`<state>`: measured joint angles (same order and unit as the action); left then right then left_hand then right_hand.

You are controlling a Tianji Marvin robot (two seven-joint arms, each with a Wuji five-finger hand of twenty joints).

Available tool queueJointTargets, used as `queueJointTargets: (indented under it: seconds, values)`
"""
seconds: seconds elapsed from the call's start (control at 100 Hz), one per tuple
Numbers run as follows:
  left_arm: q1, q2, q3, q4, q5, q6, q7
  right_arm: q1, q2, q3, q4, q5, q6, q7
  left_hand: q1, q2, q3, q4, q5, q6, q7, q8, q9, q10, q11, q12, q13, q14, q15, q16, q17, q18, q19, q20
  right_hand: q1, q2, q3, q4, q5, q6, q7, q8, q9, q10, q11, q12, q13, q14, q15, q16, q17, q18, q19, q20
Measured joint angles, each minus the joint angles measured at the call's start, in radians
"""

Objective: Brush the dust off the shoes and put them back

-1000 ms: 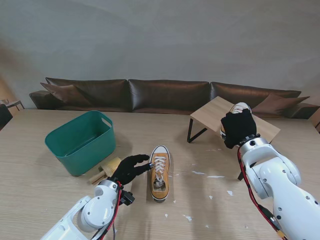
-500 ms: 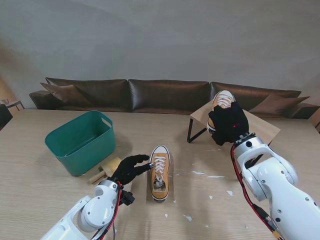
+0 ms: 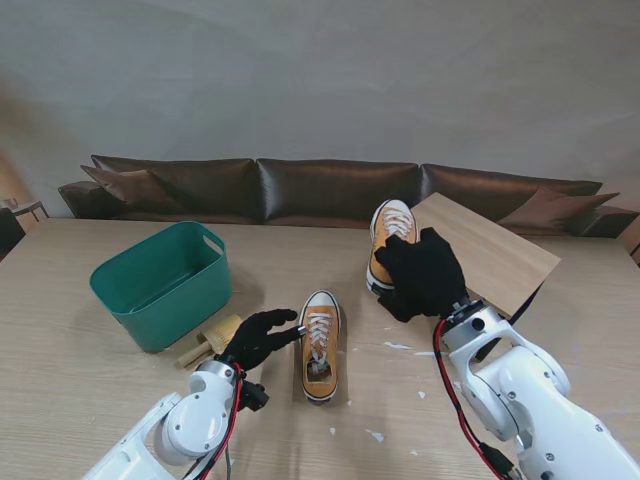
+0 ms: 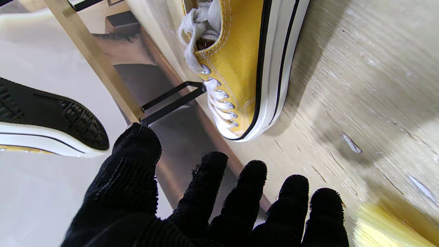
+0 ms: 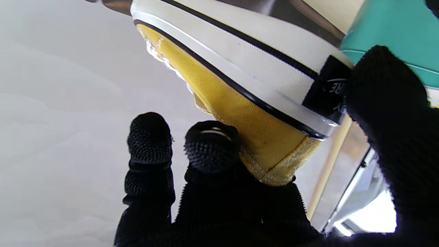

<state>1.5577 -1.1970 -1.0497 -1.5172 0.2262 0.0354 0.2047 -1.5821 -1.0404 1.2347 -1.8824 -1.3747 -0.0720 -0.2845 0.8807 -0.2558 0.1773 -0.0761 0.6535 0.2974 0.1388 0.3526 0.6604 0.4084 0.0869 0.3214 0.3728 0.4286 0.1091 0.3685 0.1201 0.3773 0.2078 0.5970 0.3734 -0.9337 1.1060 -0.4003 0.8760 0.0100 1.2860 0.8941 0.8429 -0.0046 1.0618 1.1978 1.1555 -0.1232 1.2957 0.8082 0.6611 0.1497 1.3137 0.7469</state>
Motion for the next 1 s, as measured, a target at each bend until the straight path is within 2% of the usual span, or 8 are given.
queueJointTargets:
  seconds: [0.3, 0.58, 1.0]
  values:
    - [0.007, 0.0, -0.005, -0.003, 0.001, 0.0, 0.001, 0.007, -0.005, -0.094, 0.034, 0.041, -0.01, -0.093, 0.0, 0.0, 0.0, 0.0, 0.0, 0.0, 0.0, 0.0, 0.0, 0.0, 0.0, 0.0, 0.0, 0.0, 0.0, 0.0, 0.0, 0.0, 0.0, 0.0, 0.0, 0.0, 0.0, 0.0, 0.0, 0.0, 0.007, -0.01, 0.0, 0.0, 0.012, -0.01, 0.01, -0.008, 0.002, 0.0, 0.0, -0.012, 0.0, 0.0]
    - [0.01, 0.0, -0.007, -0.005, 0.001, 0.0, 0.002, 0.01, -0.013, -0.142, 0.079, 0.087, -0.026, -0.14, 0.0, 0.0, 0.0, 0.0, 0.0, 0.0, 0.0, 0.0, 0.0, 0.0, 0.0, 0.0, 0.0, 0.0, 0.0, 0.0, 0.0, 0.0, 0.0, 0.0, 0.0, 0.0, 0.0, 0.0, 0.0, 0.001, 0.032, -0.015, 0.0, 0.0, 0.027, -0.017, 0.01, -0.008, 0.002, 0.0, 0.0, -0.012, 0.001, 0.0]
    - [0.006, 0.0, -0.004, -0.004, -0.007, 0.006, -0.001, 0.008, -0.015, -0.177, 0.151, 0.113, -0.056, -0.156, 0.001, 0.009, -0.009, 0.0, 0.0, 0.0, 0.0, 0.0, 0.0, 0.001, 0.0, 0.0, 0.0, 0.0, 0.0, 0.0, 0.0, 0.0, 0.0, 0.0, 0.0, 0.0, 0.0, 0.0, 0.0, 0.001, 0.04, -0.03, 0.0, 0.0, 0.037, -0.03, 0.01, -0.009, 0.003, -0.001, 0.0, -0.013, 0.001, 0.0]
